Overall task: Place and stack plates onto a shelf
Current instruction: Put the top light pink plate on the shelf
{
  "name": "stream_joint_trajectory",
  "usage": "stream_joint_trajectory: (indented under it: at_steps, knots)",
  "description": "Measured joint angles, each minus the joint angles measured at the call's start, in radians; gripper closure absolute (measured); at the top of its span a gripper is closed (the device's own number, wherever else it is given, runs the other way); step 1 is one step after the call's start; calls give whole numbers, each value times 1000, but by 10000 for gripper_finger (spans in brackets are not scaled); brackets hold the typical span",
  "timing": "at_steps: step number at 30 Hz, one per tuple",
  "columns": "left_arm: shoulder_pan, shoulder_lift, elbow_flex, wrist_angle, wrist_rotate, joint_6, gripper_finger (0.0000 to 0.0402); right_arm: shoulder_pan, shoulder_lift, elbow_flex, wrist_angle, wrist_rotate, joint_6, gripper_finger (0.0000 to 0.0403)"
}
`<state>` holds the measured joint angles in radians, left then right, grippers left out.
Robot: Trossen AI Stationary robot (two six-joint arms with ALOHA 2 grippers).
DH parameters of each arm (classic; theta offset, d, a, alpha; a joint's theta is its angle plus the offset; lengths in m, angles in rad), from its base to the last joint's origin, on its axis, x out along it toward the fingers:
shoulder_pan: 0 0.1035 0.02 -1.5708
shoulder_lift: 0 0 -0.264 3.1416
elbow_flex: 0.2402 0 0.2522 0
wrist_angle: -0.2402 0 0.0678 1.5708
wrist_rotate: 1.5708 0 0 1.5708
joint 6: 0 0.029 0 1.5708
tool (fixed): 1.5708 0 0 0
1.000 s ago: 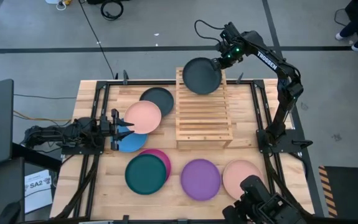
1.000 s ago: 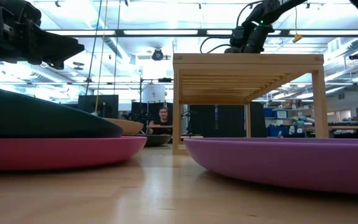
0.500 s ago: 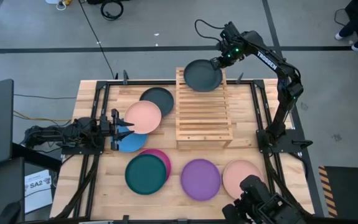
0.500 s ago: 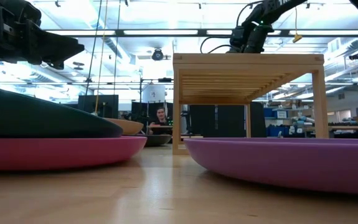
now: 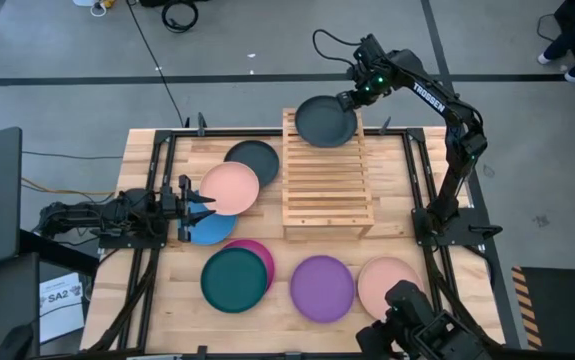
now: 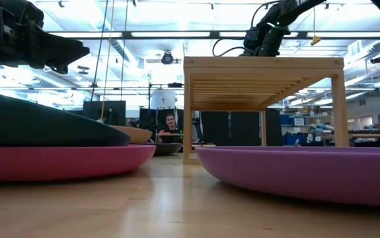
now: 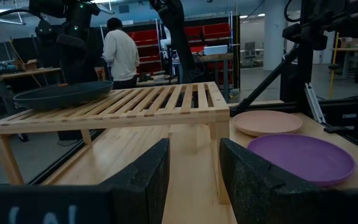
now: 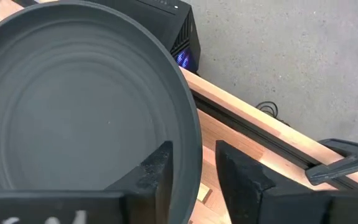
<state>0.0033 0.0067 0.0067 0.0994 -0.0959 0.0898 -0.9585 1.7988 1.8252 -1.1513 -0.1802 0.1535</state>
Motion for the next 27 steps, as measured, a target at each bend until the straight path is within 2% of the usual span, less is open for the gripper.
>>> stream_joint_trajectory:
  at_steps: [6,13,22,27]
  knots:
    - [0,0,0,0,0,0,255,0,0,0,15,4,0,236]
    - [0,0,0,0,0,0,255,-2,-11,5,9,2,-11,230]
    - [0,0,0,1,0,0,255,10,-161,7,-8,3,-52,231]
    - [0,0,0,1,0,0,255,78,-278,7,-72,5,-77,231]
